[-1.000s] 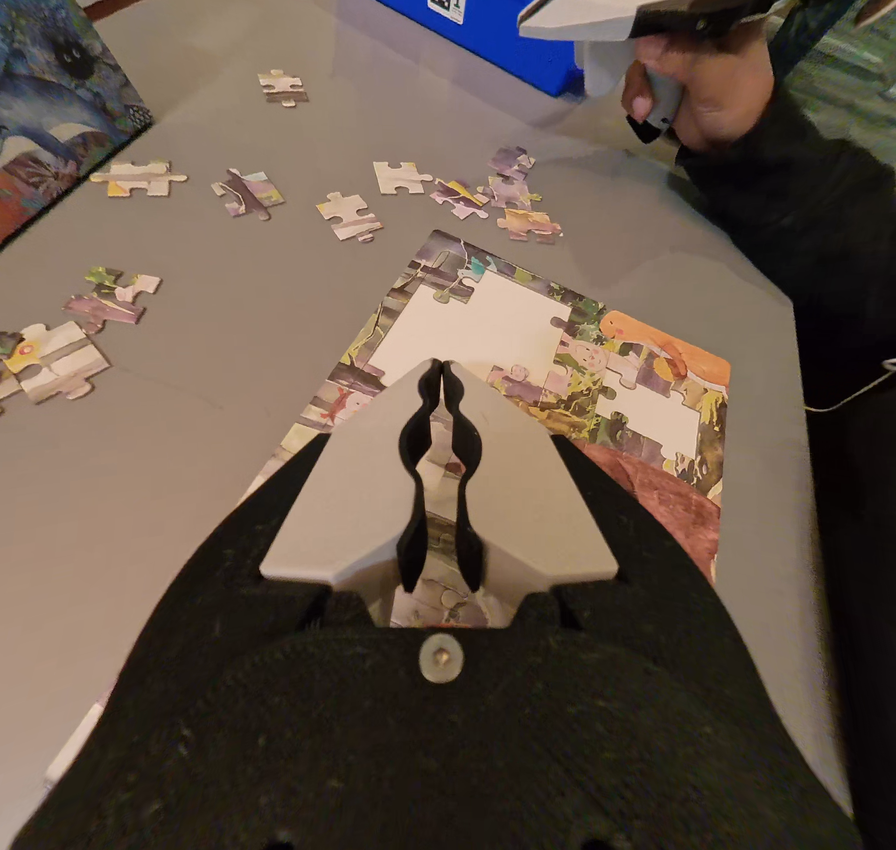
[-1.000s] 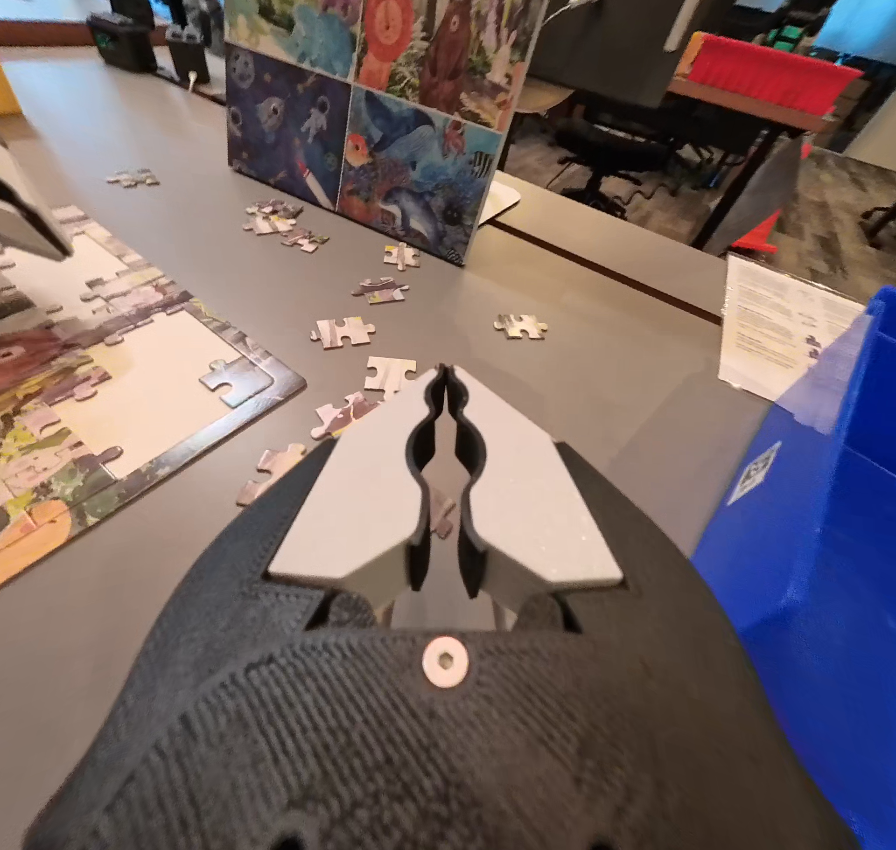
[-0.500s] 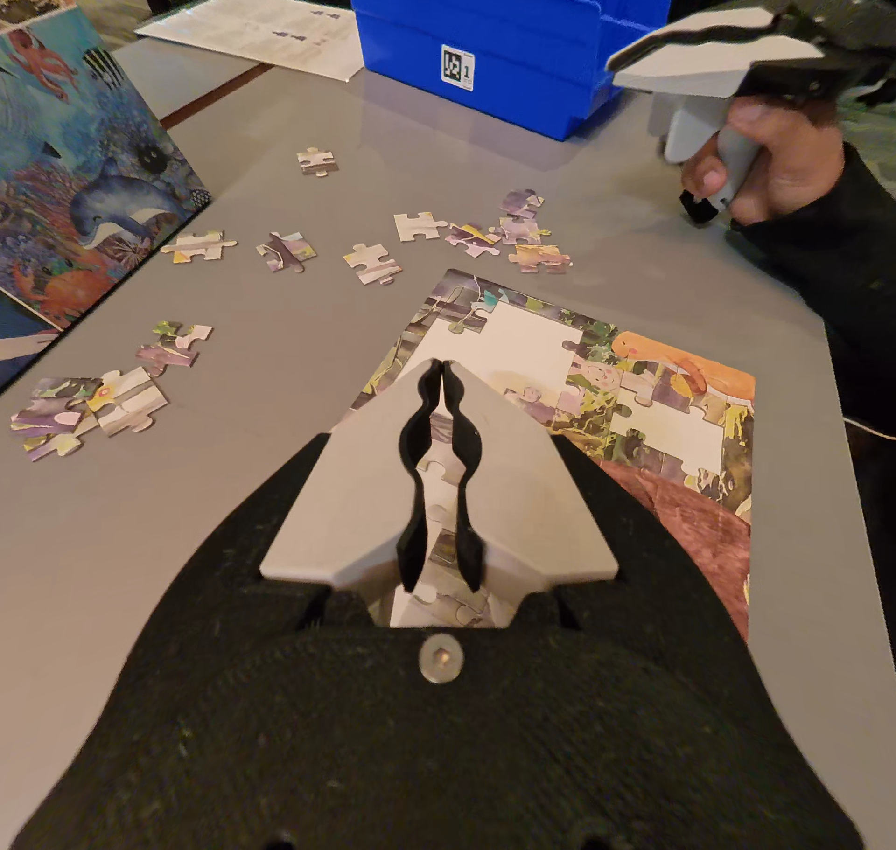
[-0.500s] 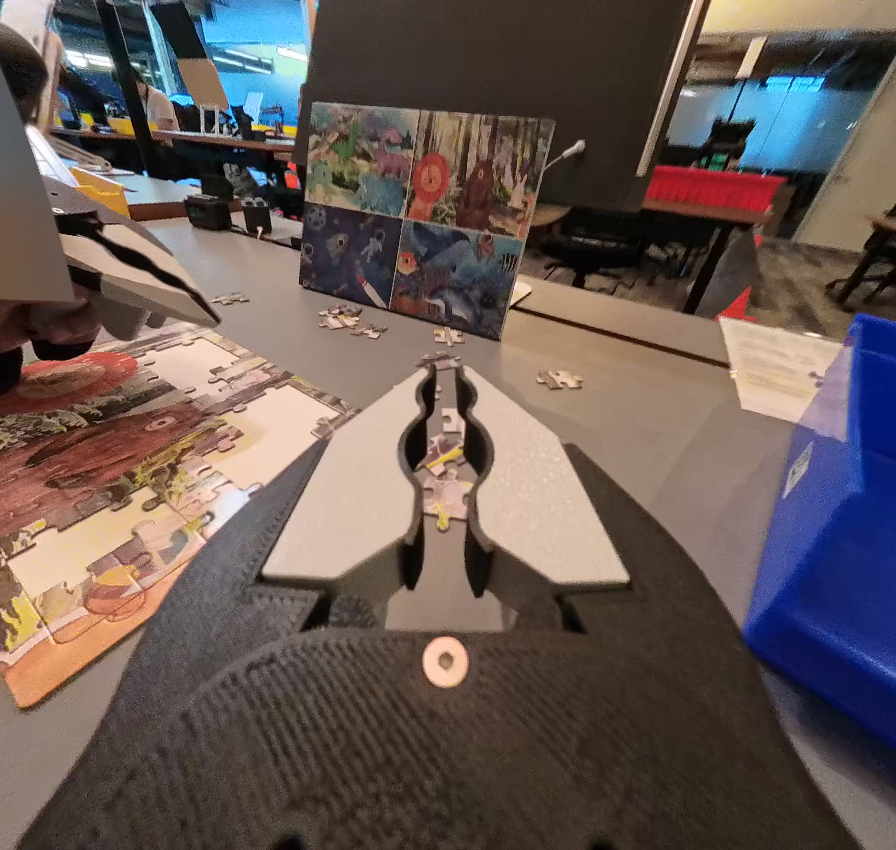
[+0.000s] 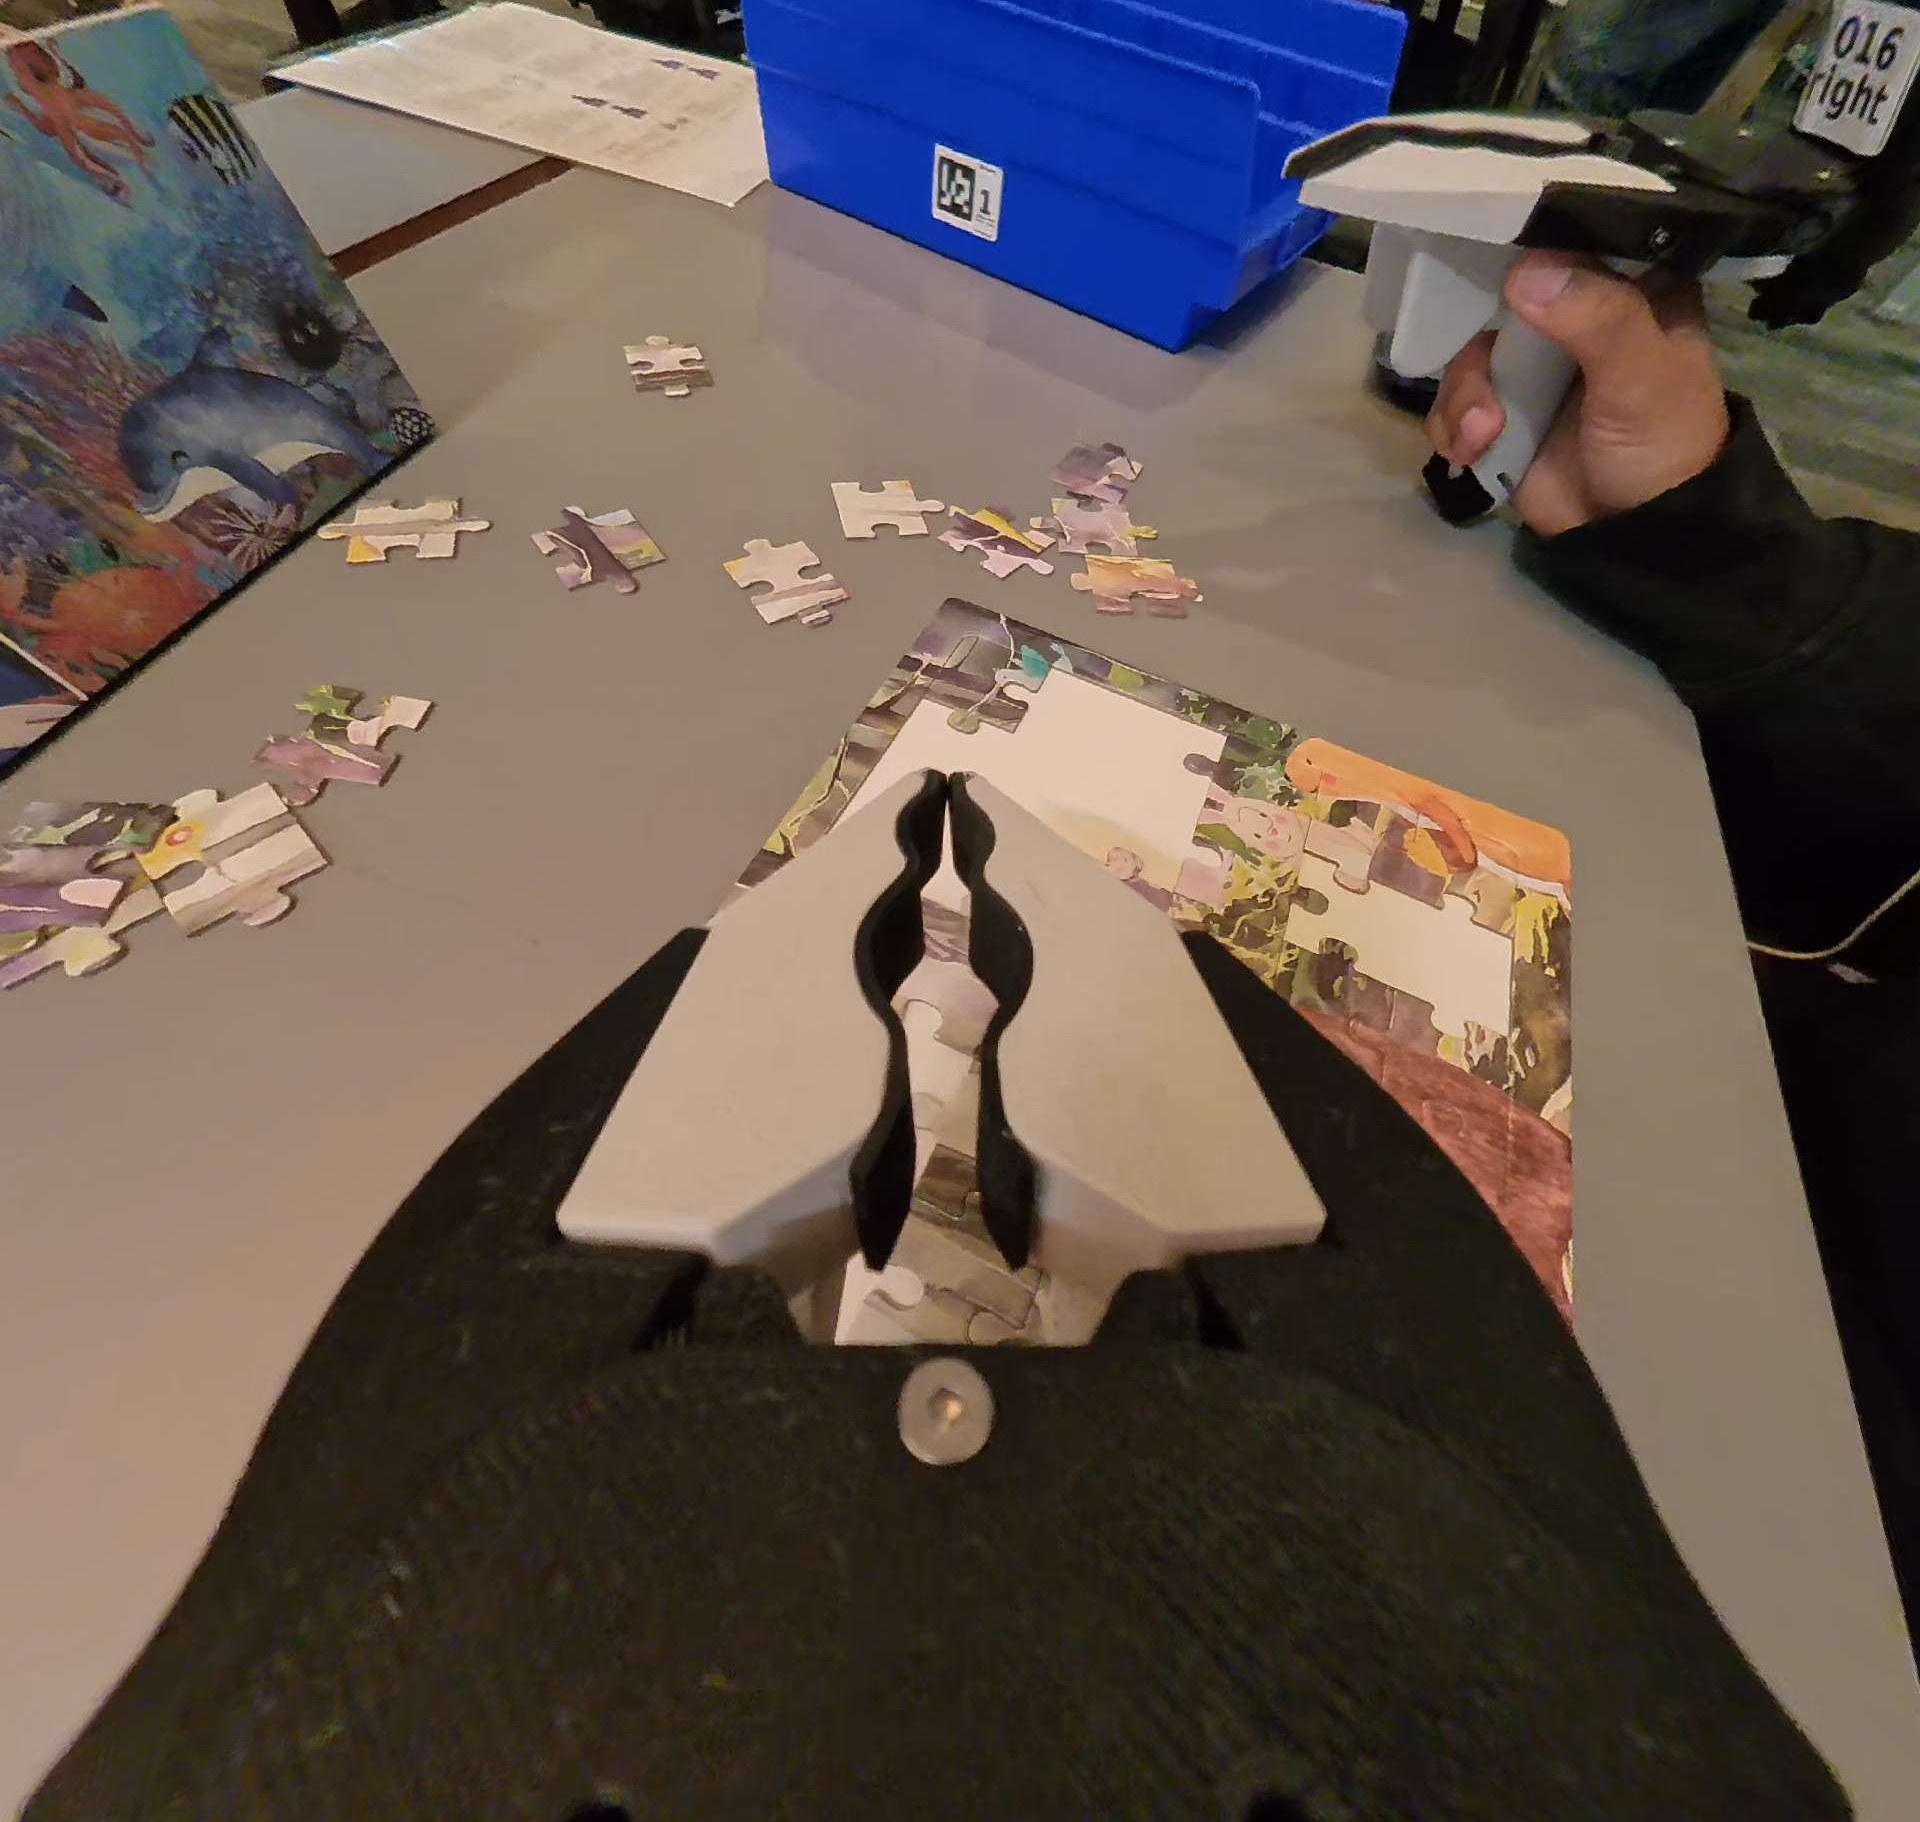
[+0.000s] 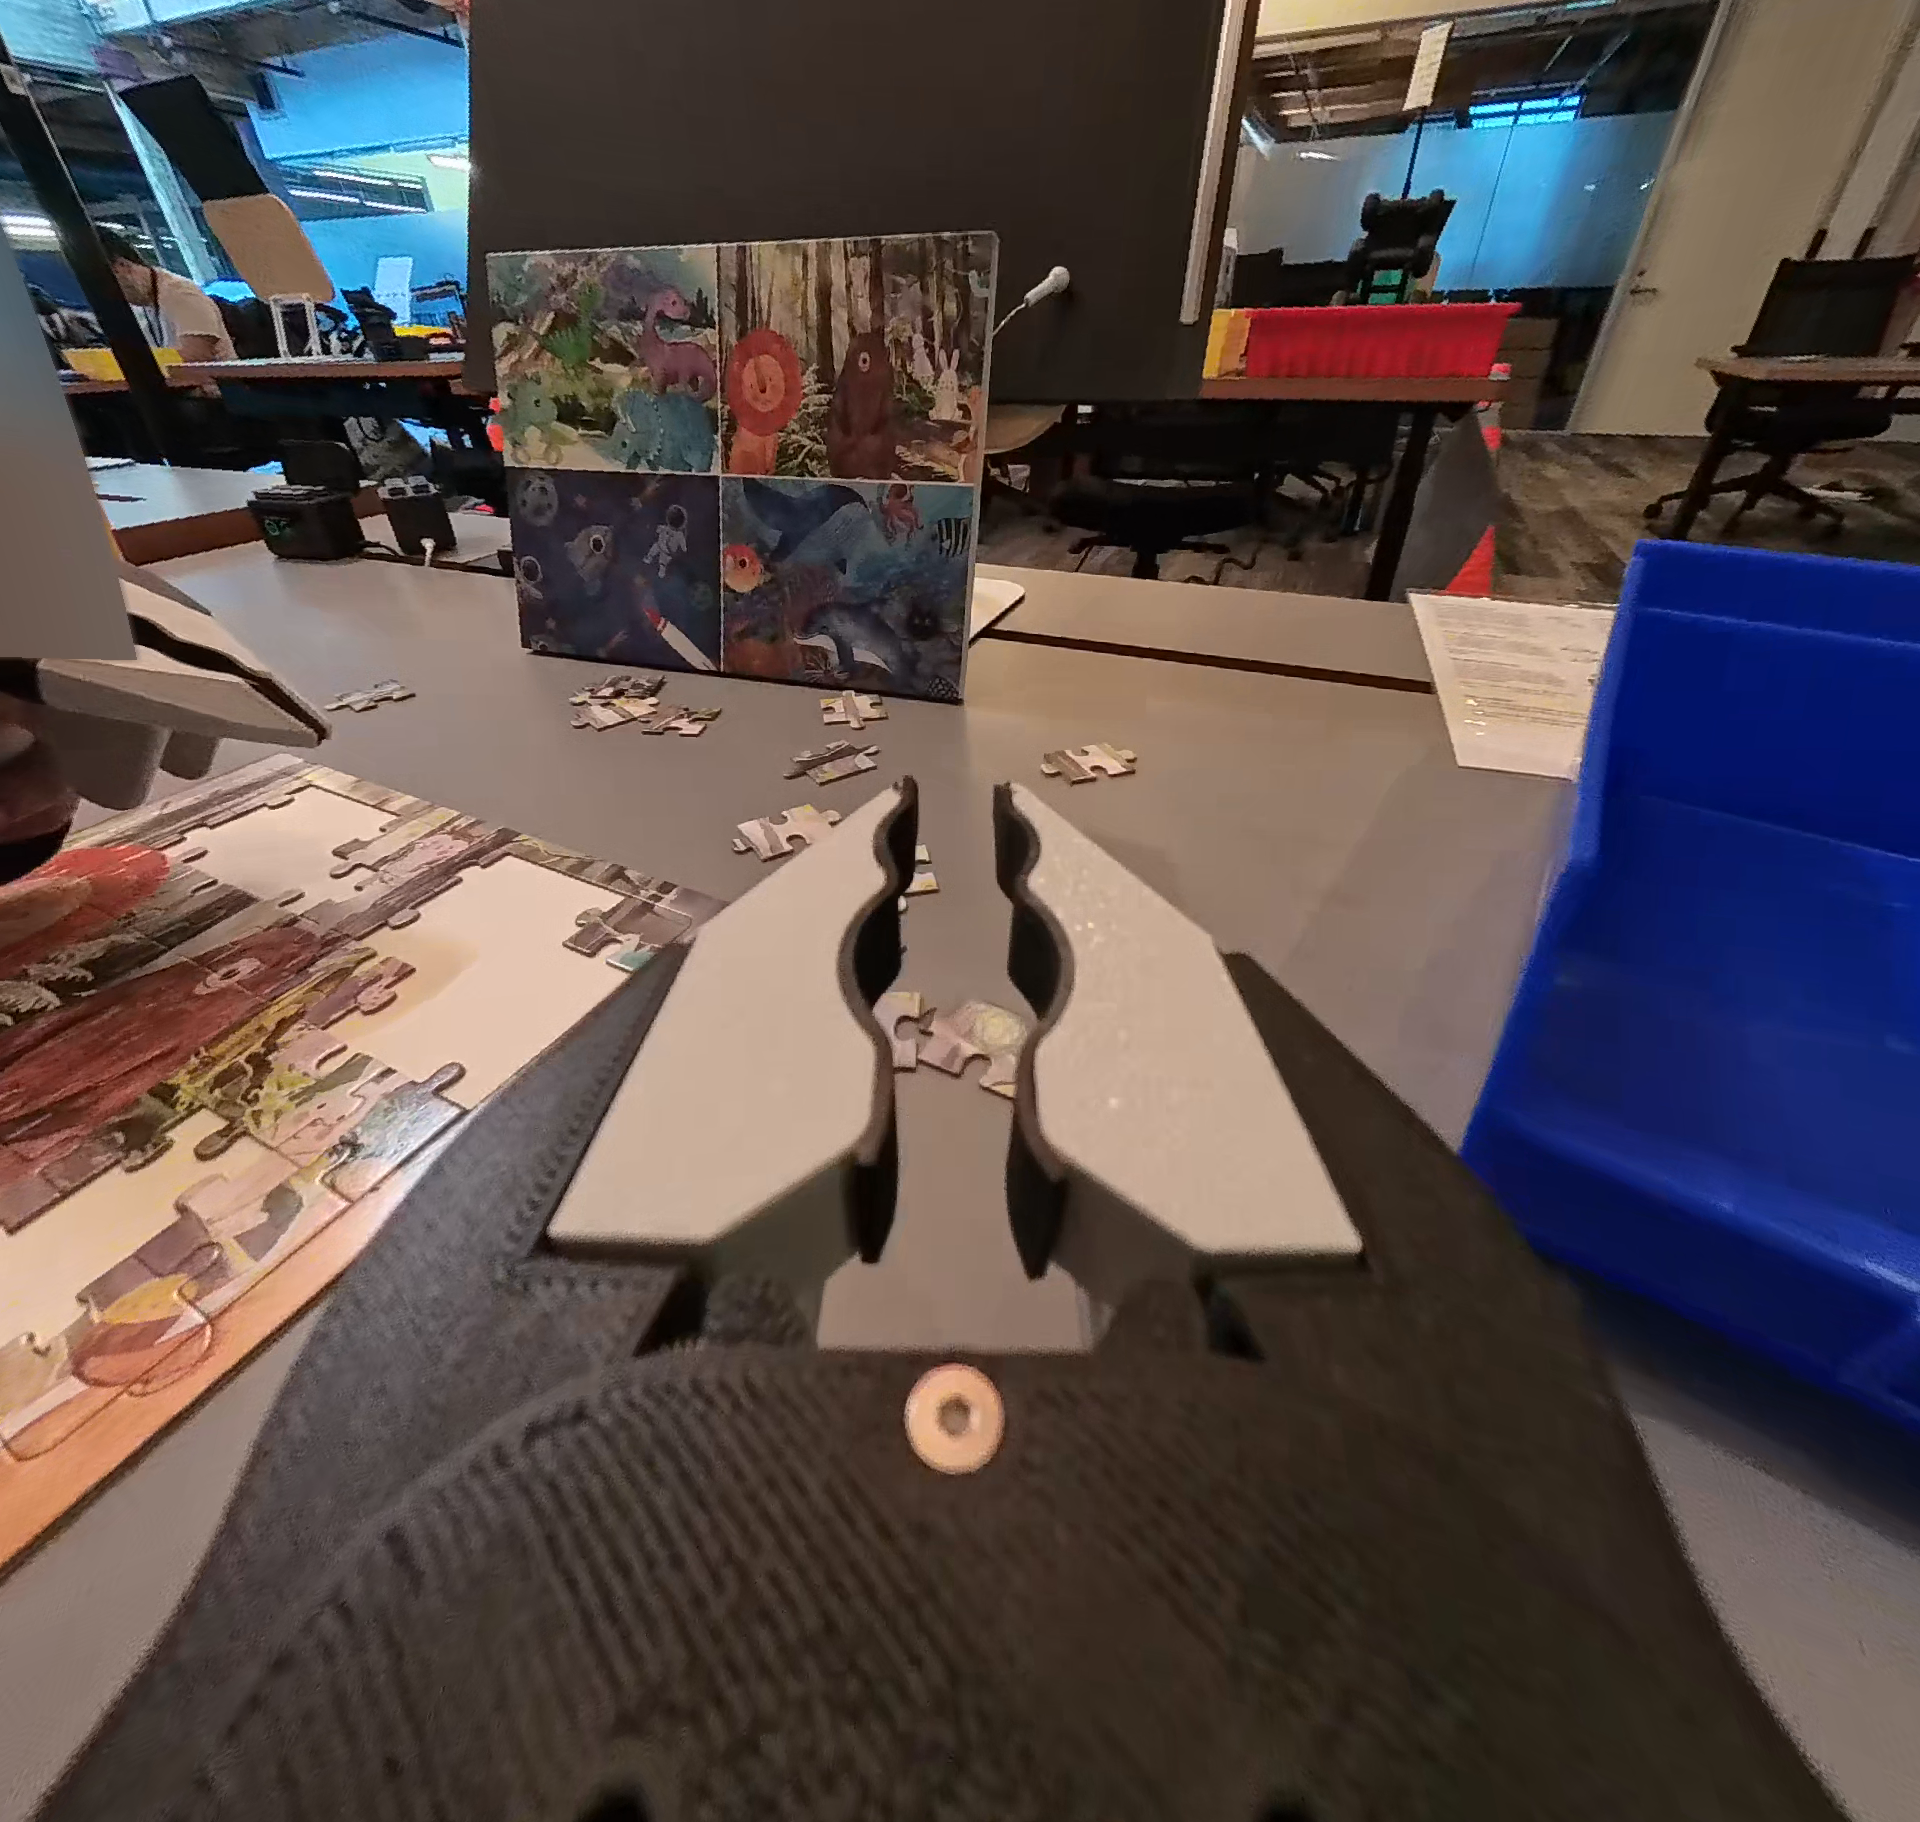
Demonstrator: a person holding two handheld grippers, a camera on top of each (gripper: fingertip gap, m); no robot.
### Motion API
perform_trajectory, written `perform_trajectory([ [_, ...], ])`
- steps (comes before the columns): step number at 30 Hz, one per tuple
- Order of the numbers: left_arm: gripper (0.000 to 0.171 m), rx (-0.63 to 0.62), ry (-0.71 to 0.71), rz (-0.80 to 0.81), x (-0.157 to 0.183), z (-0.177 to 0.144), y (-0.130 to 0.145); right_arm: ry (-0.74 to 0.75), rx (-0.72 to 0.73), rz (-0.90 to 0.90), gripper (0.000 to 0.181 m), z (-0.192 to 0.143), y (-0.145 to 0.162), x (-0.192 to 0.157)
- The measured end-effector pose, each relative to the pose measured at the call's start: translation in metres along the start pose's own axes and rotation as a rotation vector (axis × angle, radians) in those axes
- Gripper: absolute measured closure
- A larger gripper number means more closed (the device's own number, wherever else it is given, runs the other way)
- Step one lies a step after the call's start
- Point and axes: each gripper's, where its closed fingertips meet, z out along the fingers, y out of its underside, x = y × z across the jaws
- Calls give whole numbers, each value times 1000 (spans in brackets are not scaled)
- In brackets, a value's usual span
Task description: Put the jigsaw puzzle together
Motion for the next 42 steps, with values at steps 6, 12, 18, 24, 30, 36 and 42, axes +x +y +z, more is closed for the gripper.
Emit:
perform_trajectory([
  [6,171,20,43,-59,0,-2,-1,1,-24,3,169,4,3,1],
  [12,171,24,35,-88,-7,-3,1,6,-39,-16,167,5,6,-1],
  [18,171,51,51,-110,-7,-5,-2,13,-83,-44,166,10,12,-3],
  [24,170,57,69,-130,-7,-5,-3,21,-106,-60,166,12,15,-3],
  [30,169,75,66,-122,-6,-8,-7,51,-94,-102,166,11,14,-4],
  [36,167,95,67,-136,-8,-10,-10,51,-118,-116,166,13,17,-5],
  [42,167,108,58,-146,-11,-12,-11,44,-132,-97,165,15,19,-4],
])
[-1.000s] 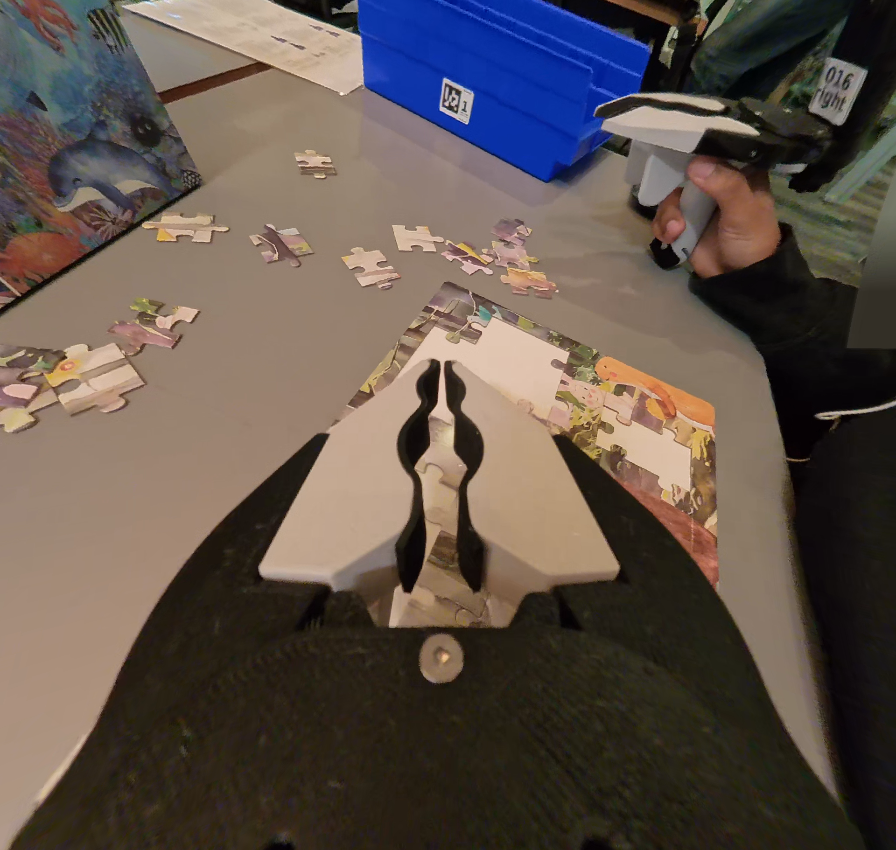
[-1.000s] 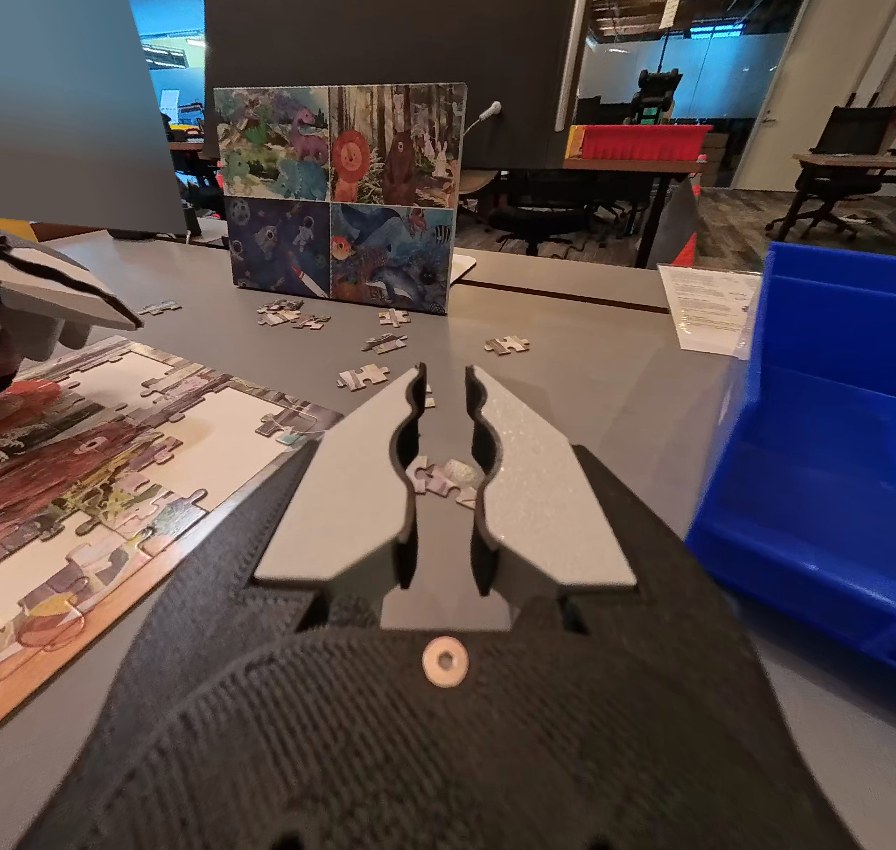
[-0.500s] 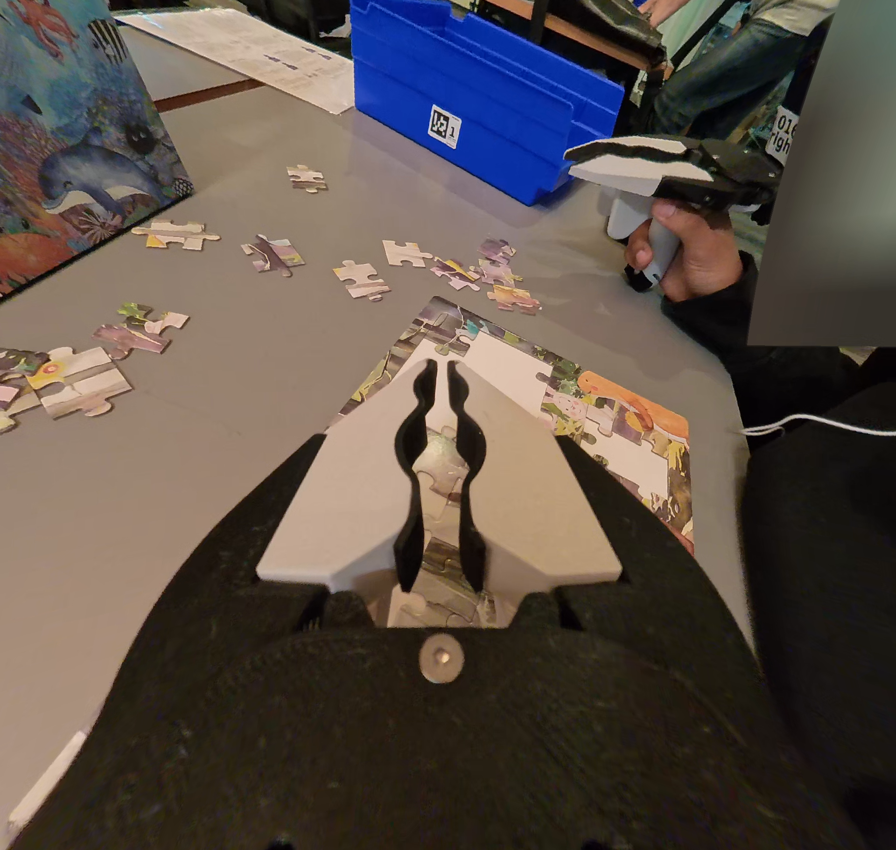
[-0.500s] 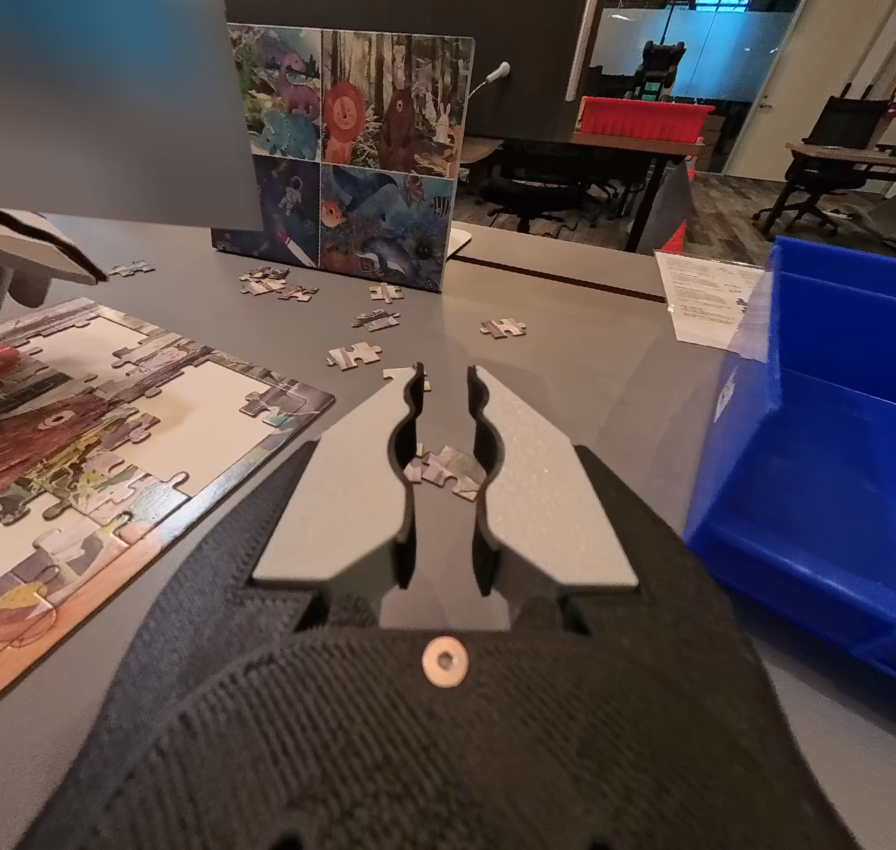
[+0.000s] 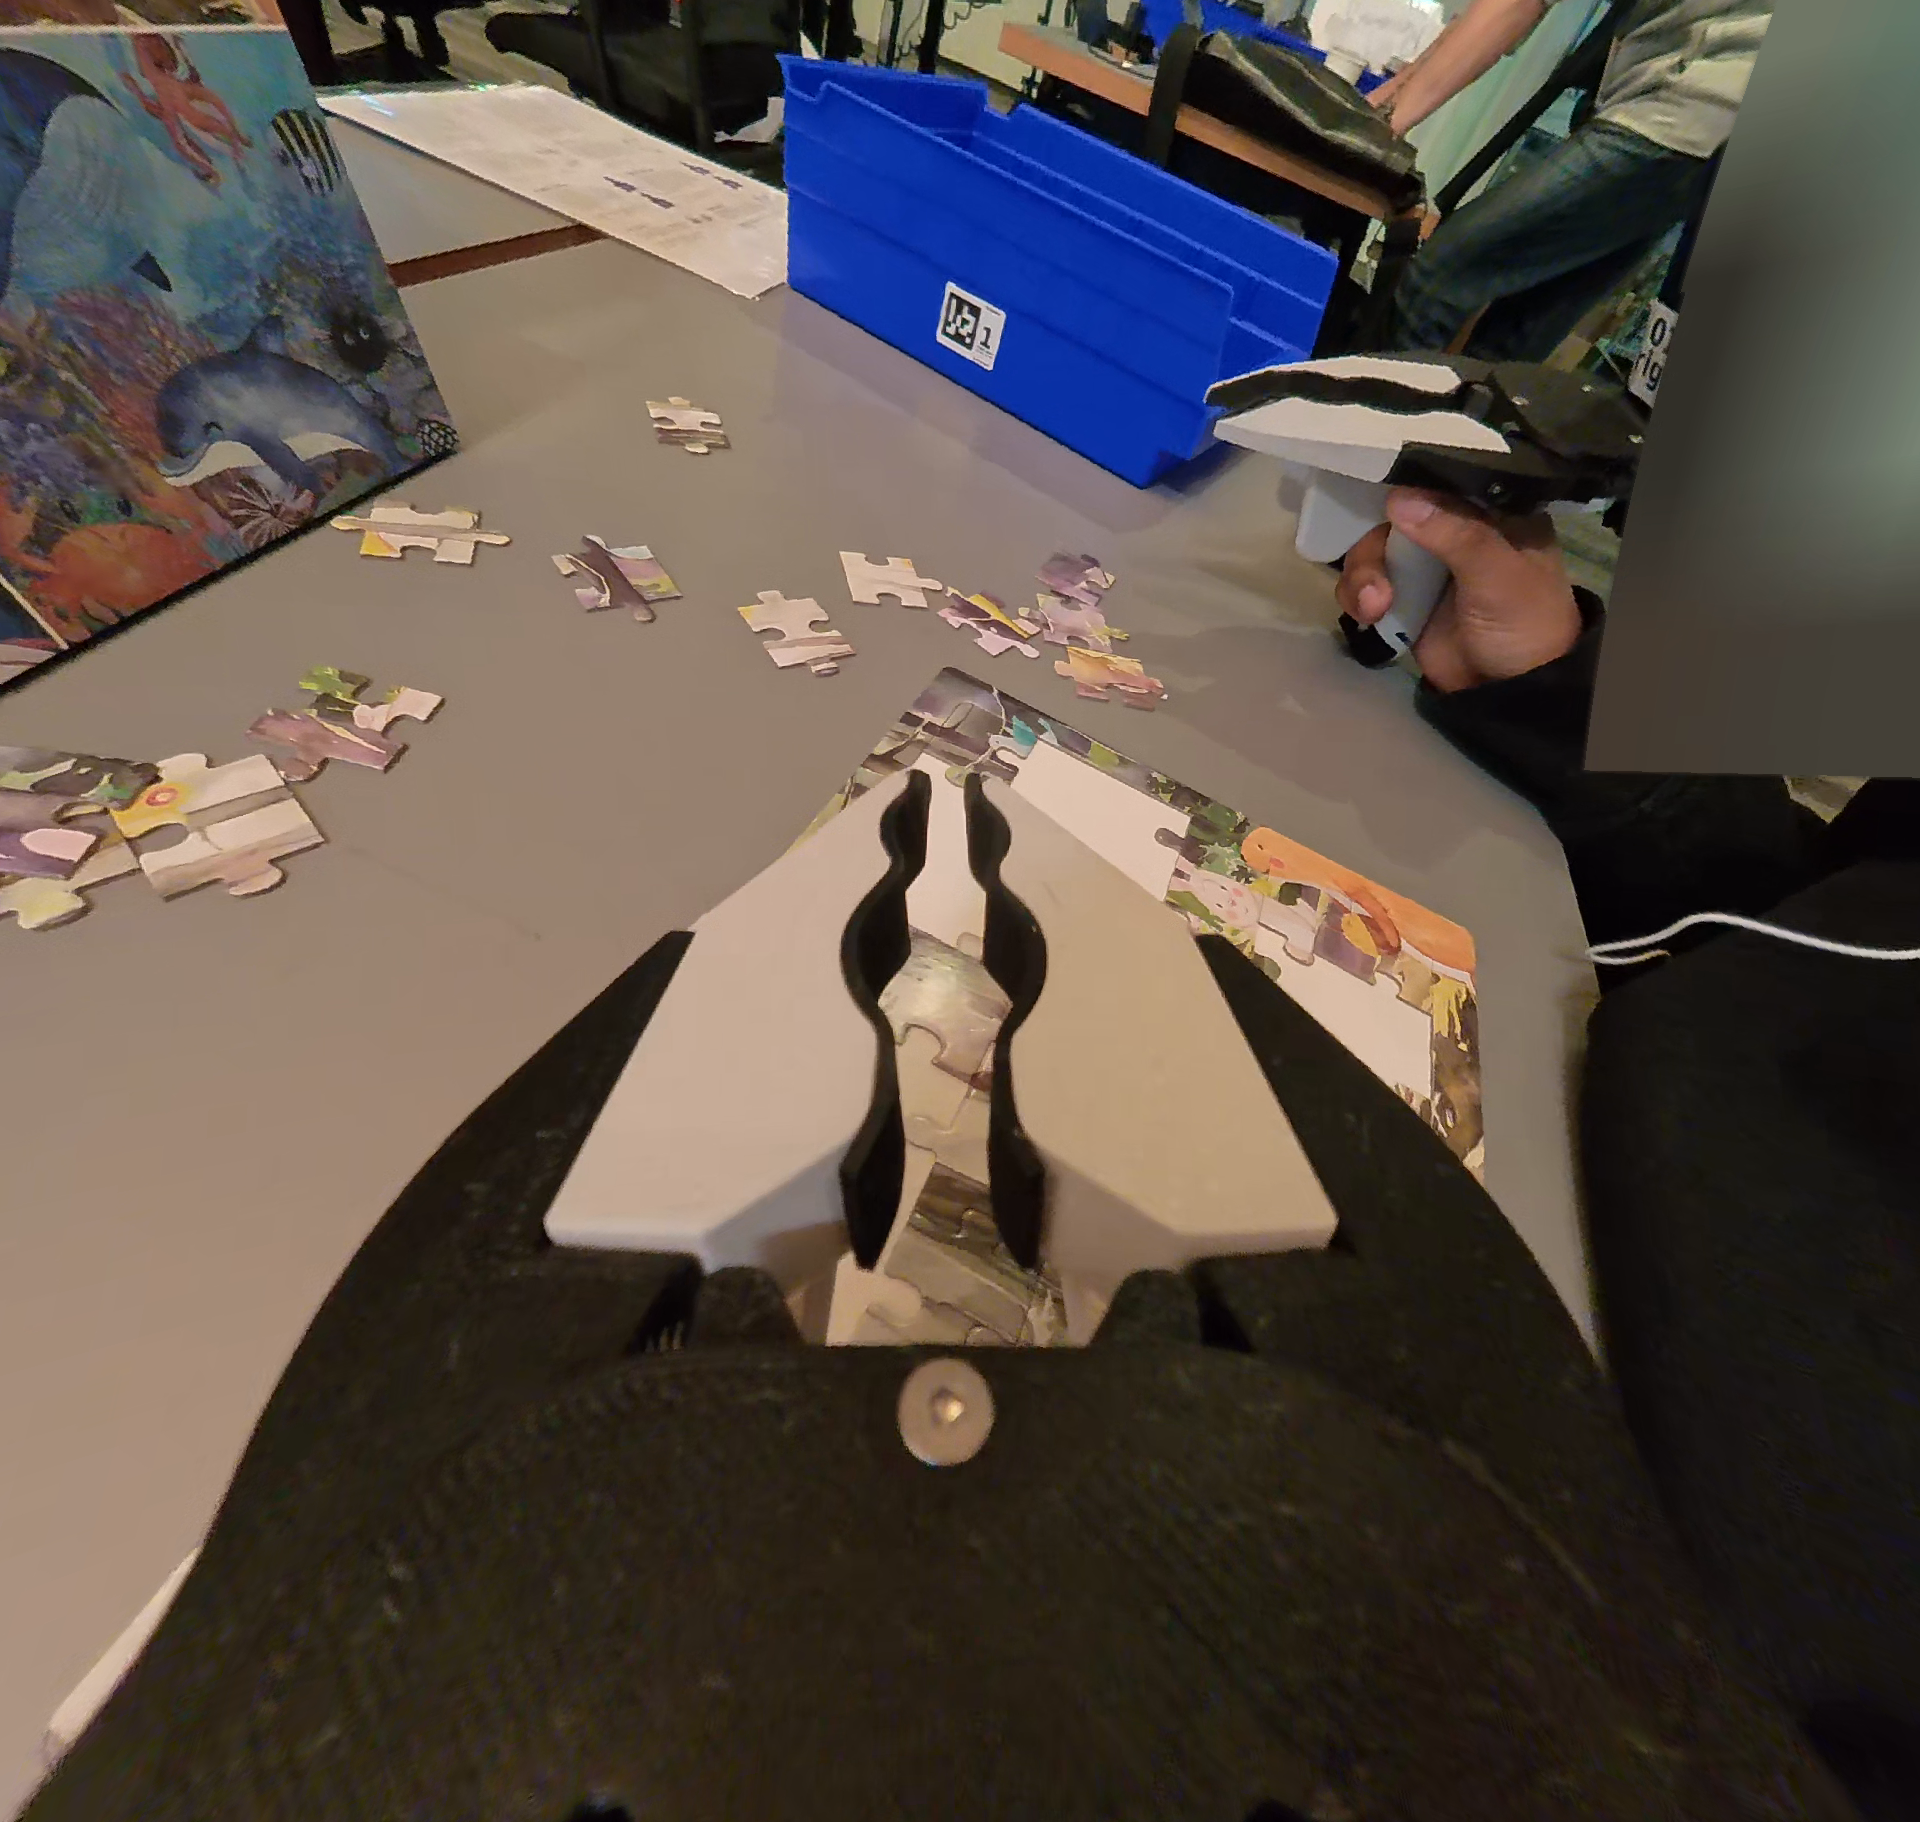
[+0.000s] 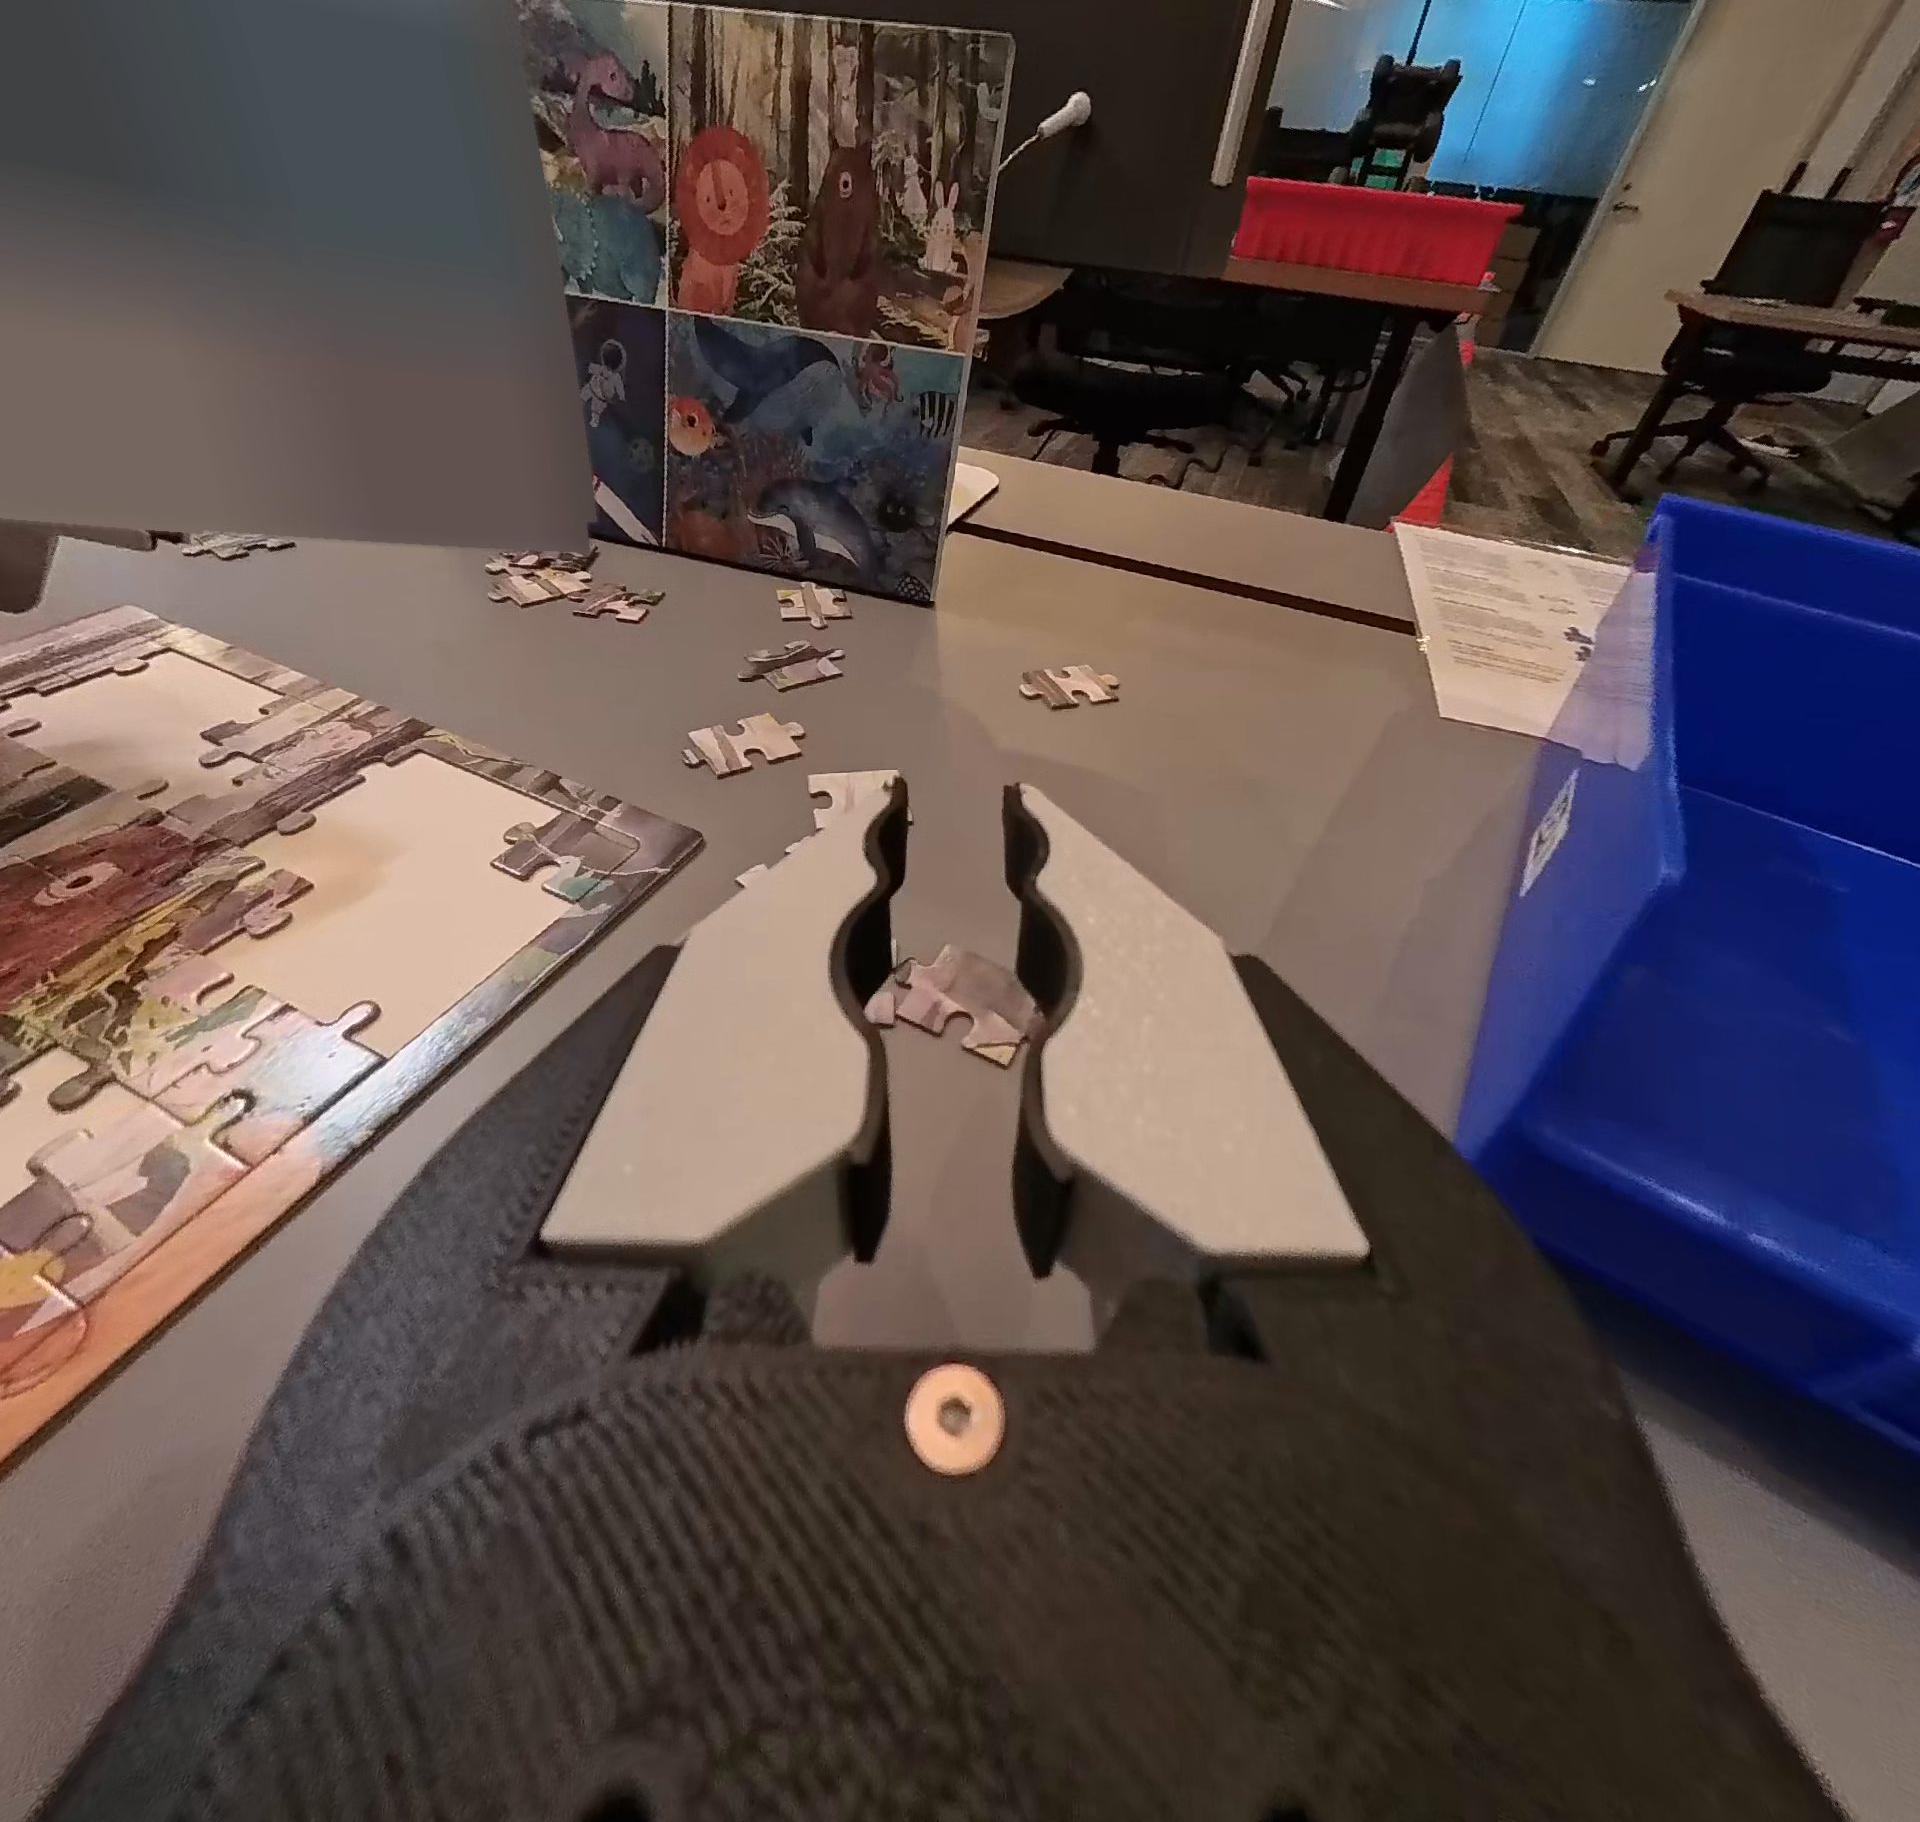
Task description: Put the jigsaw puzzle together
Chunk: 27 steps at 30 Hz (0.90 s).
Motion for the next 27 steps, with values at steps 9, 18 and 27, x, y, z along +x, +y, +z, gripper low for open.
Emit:
perform_trajectory([
  [9,166,13,20,-11,3,0,-2,5,5,-7,165,0,-1,0],
  [18,165,27,18,-4,3,-2,-5,9,-1,-22,164,0,0,-2],
  [27,171,98,-109,-10,-20,-19,-19,10,-3,-35,164,1,0,-3],
])
